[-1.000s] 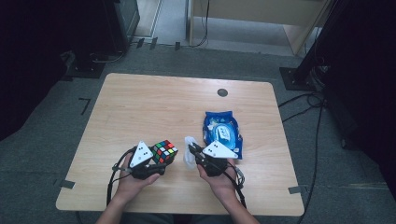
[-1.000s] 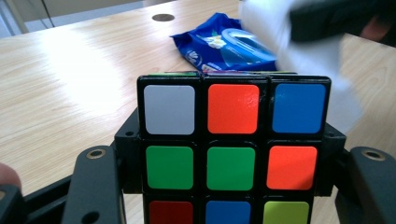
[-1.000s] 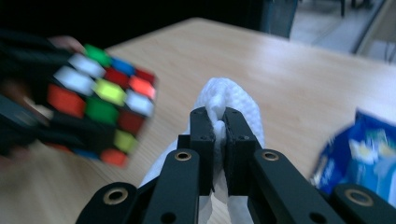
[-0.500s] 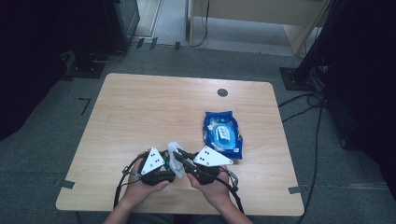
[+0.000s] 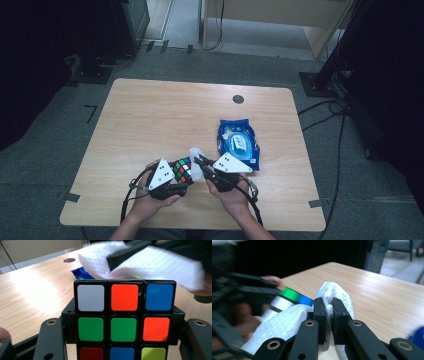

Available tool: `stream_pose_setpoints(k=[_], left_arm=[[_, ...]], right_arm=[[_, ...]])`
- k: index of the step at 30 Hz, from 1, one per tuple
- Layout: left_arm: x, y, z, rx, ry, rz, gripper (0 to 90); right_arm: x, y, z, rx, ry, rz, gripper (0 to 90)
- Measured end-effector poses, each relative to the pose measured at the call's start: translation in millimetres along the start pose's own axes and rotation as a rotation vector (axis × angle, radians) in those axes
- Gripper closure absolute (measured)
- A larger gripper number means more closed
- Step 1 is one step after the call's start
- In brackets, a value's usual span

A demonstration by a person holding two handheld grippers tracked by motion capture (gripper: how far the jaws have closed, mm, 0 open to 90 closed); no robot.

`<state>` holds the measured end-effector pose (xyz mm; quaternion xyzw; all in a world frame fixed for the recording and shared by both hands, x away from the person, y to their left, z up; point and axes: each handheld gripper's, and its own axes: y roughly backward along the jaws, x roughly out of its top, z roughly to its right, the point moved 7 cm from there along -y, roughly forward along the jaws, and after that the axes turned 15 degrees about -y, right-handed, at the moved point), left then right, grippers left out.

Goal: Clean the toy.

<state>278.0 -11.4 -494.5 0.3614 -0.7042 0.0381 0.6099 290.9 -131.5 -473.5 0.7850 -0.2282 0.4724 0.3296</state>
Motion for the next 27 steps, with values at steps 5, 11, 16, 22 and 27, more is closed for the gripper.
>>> stream_pose_setpoints(k=[5, 11, 16, 22, 27], left_arm=[[0.8, 6.5, -9.0, 0.013, 0.017, 0.024, 34.1], [-9.8, 0.1, -10.1, 0.023, 0.014, -0.031, 34.1], [-9.0, -6.6, 0.0, 0.001, -0.007, -0.047, 34.1], [-3.0, -8.0, 8.9, -0.023, -0.022, -0.022, 34.1], [-1.7, -6.6, 8.9, -0.024, -0.025, -0.014, 34.1]], right_arm=[[-12.1, -5.1, 26.6, -0.073, -0.044, -0.059, 85.1], [7.9, 8.4, 6.2, -0.013, -0.009, 0.015, 85.1], [20.6, 18.4, -27.5, 0.098, 0.019, 0.063, 85.0], [13.8, 12.5, -43.0, 0.151, 0.024, 0.031, 84.9], [4.7, 4.9, -33.9, 0.13, 0.001, 0.016, 84.8]])
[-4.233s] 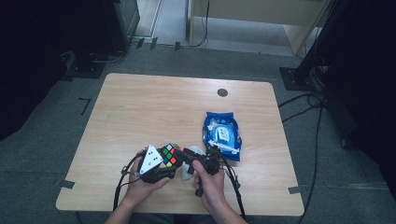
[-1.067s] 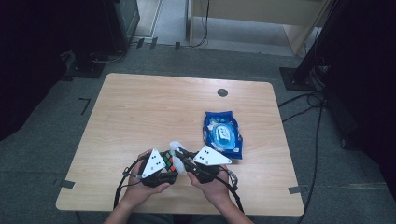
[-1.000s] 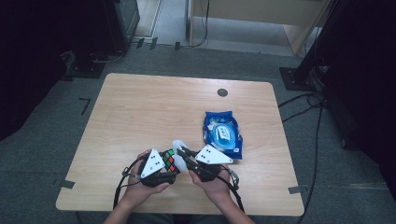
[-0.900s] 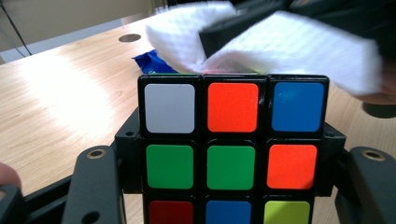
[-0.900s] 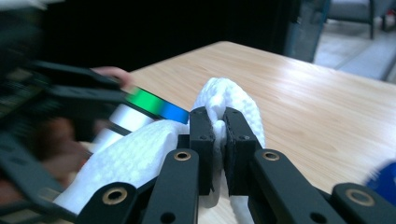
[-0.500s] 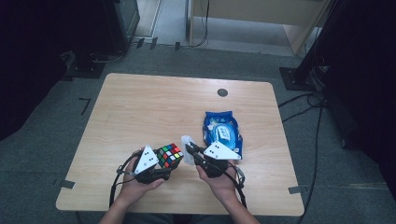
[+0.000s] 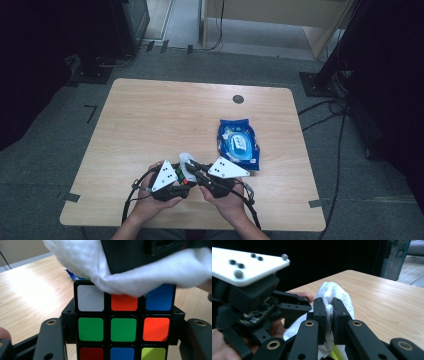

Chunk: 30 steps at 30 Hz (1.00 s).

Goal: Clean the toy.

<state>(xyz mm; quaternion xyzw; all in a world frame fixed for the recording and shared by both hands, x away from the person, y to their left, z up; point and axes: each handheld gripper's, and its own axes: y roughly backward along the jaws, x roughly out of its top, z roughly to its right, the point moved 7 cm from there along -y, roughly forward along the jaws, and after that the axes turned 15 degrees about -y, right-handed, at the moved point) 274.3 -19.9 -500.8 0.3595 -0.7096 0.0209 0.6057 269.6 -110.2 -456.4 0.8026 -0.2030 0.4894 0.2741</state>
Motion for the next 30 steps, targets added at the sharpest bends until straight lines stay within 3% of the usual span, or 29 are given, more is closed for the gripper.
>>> stream_pose_setpoints(k=[5, 7, 11, 15, 19, 22, 26, 29, 30], left_arm=[[1.5, 4.0, -3.6, 0.008, 0.01, 0.015, 34.1], [1.3, 6.0, -5.9, 0.013, 0.011, 0.016, 34.1], [4.1, 12.0, -12.0, 0.021, 0.035, 0.051, 34.1], [1.2, 15.9, -19.4, 0.042, 0.043, 0.046, 34.1], [-3.4, 17.7, -25.6, 0.059, 0.058, 0.038, 34.1], [-4.7, 17.6, -26.9, 0.067, 0.052, 0.031, 34.1], [-6.7, 14.9, -25.6, 0.066, 0.049, 0.02, 34.1], [-6.8, 12.1, -23.2, 0.067, 0.037, 0.011, 34.1], [-6.7, 11.4, -22.1, 0.067, 0.034, 0.009, 34.1]], right_arm=[[-1.8, -0.3, 12.7, -0.061, 0.025, 0.008, 84.8], [-3.2, 0.1, 21.2, -0.086, 0.009, 0.009, 84.8], [-10.2, 1.0, 50.0, -0.178, -0.02, -0.02, 84.8], [-22.2, 2.1, 81.3, -0.277, -0.052, -0.055, 84.6], [-26.0, 2.8, 96.1, -0.326, -0.088, -0.076, 77.8], [-20.4, 5.6, 96.4, -0.321, -0.111, -0.049, 64.9], [-6.8, 9.7, 84.8, -0.284, -0.13, -0.012, 53.7], [1.7, 10.1, 67.9, -0.212, -0.181, 0.002, 47.0], [4.9, 9.3, 59.2, -0.168, -0.207, 0.005, 44.4]])
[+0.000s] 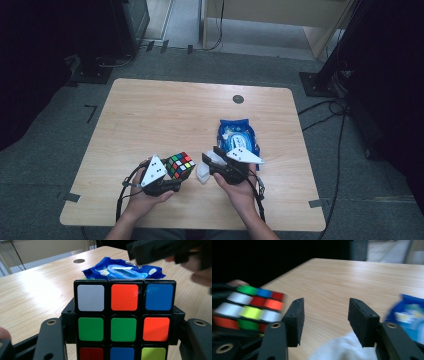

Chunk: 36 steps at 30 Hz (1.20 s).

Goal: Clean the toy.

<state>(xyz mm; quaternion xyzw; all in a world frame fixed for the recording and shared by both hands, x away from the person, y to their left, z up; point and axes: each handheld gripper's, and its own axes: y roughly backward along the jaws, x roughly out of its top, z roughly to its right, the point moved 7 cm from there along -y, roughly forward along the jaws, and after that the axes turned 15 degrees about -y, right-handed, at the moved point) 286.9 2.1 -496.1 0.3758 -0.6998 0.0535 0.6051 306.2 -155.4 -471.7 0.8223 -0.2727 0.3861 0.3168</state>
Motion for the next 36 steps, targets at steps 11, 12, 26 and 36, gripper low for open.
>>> stream_pose_setpoints(k=[11, 12, 26, 36], left_arm=[[2.5, -5.9, 10.4, 0.01, -0.033, -0.004, 34.1], [2.7, -6.0, 10.8, 0.009, -0.034, -0.002, 34.1], [5.5, -9.8, 19.4, 0.01, -0.072, 0.002, 34.0], [0.2, -15.6, 21.1, -0.001, -0.052, -0.041, 31.7]], right_arm=[[-13.7, -10.6, -43.7, 0.103, -0.121, -0.107, 25.9], [-15.7, -12.7, -42.4, 0.098, -0.137, -0.116, 25.1], [-30.2, -19.4, -42.1, 0.095, -0.214, -0.181, 34.4], [-27.7, -15.3, -42.3, 0.04, -0.145, -0.148, 34.6]])
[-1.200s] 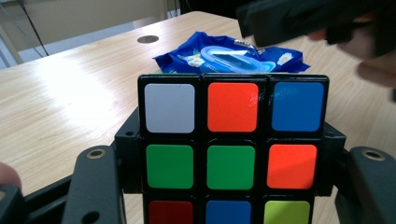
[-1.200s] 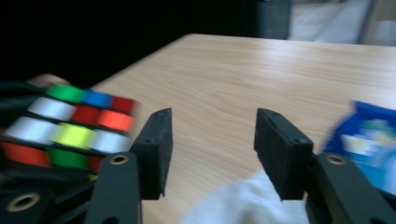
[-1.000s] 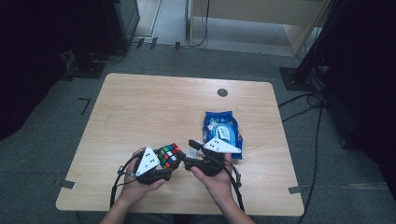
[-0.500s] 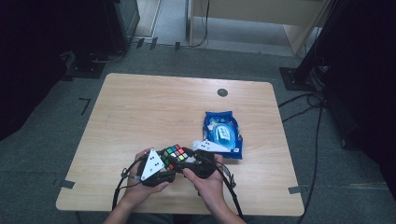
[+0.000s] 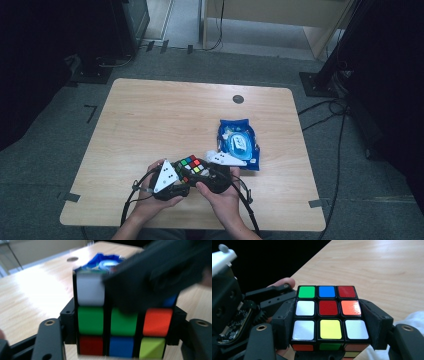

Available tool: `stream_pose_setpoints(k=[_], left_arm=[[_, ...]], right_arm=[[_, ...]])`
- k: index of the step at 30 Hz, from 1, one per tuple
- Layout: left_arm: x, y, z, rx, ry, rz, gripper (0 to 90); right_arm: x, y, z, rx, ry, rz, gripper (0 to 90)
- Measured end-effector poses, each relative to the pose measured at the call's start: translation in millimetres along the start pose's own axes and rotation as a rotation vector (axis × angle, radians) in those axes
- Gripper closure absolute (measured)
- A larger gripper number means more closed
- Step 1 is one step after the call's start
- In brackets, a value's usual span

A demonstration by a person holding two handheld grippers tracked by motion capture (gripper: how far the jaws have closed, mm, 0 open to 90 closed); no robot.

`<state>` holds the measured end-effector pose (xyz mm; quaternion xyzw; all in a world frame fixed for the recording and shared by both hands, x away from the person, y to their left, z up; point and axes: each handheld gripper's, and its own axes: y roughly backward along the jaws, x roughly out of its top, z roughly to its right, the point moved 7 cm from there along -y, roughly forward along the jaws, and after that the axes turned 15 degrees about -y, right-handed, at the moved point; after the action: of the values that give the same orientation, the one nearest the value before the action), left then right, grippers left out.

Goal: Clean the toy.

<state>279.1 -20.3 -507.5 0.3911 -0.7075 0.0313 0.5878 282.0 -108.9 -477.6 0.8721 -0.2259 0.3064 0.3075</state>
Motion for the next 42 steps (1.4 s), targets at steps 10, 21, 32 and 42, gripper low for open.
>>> stream_pose_setpoints(k=[10, 21, 32, 42], left_arm=[[0.4, -1.3, 0.5, 0.017, -0.005, -0.011, 29.0], [1.9, -1.1, 1.5, 0.032, -0.023, -0.007, 32.6], [4.4, -1.7, 1.6, 0.034, -0.014, 0.003, 32.4], [6.0, -0.8, 0.6, 0.029, -0.007, 0.01, 32.9]], right_arm=[[6.2, 7.4, -4.5, -0.075, 0.16, 0.054, 34.6], [4.3, 4.3, -5.8, -0.078, 0.179, 0.043, 34.5], [4.5, 4.4, -5.2, -0.08, 0.179, 0.037, 34.5], [1.7, 1.4, -5.0, -0.083, 0.179, 0.021, 34.5]])
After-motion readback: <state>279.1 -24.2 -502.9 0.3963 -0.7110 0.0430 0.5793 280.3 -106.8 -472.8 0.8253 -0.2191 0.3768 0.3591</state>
